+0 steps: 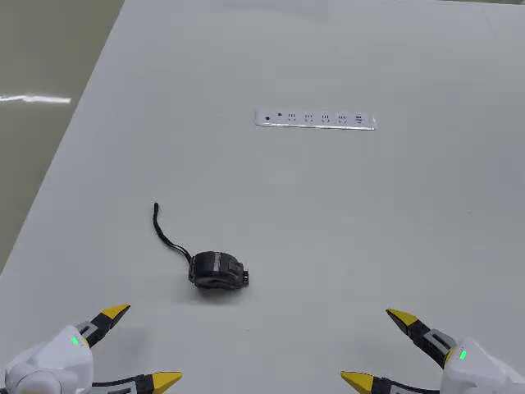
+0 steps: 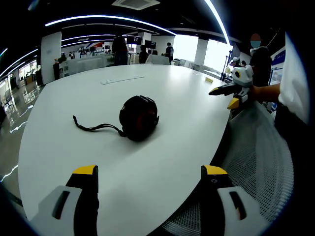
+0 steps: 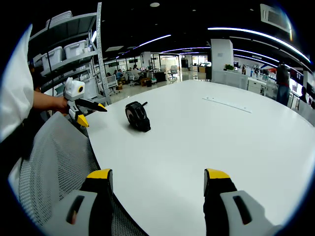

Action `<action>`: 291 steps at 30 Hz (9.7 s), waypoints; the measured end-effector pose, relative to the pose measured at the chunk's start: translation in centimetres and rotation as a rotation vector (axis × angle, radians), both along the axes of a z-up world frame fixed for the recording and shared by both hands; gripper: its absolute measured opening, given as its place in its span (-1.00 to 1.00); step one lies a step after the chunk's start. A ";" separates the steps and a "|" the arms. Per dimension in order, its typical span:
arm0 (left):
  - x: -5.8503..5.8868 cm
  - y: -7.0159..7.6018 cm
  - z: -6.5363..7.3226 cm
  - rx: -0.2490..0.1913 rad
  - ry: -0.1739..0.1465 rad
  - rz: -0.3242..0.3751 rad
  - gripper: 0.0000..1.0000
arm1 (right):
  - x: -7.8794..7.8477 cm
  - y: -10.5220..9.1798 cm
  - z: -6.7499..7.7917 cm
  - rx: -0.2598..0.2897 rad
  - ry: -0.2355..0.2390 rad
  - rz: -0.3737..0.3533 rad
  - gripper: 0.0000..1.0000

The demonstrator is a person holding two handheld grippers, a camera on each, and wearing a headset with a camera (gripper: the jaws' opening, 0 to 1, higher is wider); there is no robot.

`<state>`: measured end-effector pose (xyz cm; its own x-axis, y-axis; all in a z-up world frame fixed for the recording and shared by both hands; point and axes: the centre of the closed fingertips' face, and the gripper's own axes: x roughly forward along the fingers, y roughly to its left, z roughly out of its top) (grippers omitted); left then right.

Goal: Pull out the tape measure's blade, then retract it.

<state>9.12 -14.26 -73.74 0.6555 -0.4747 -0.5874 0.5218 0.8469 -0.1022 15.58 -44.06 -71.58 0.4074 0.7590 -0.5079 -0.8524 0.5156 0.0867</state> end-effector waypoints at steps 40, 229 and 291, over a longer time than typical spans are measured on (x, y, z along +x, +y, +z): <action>0.5 0.1 0.1 0.006 -0.006 -0.004 0.66 | 0.1 0.2 -0.2 0.008 0.006 0.000 0.49; 12.5 -4.5 -3.5 0.126 -0.006 -0.547 -0.42 | 6.9 15.3 -5.2 0.072 0.014 0.487 -0.07; 12.5 -4.5 -3.6 0.124 0.007 -0.575 -0.42 | 6.7 20.2 -7.2 0.092 -0.049 0.641 -0.49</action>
<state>21.65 -18.74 -77.32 0.3094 -0.6802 -0.6645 0.9005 0.4340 -0.0250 22.26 -23.83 -78.74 -0.1197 0.8990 -0.4212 -0.9928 -0.1042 0.0596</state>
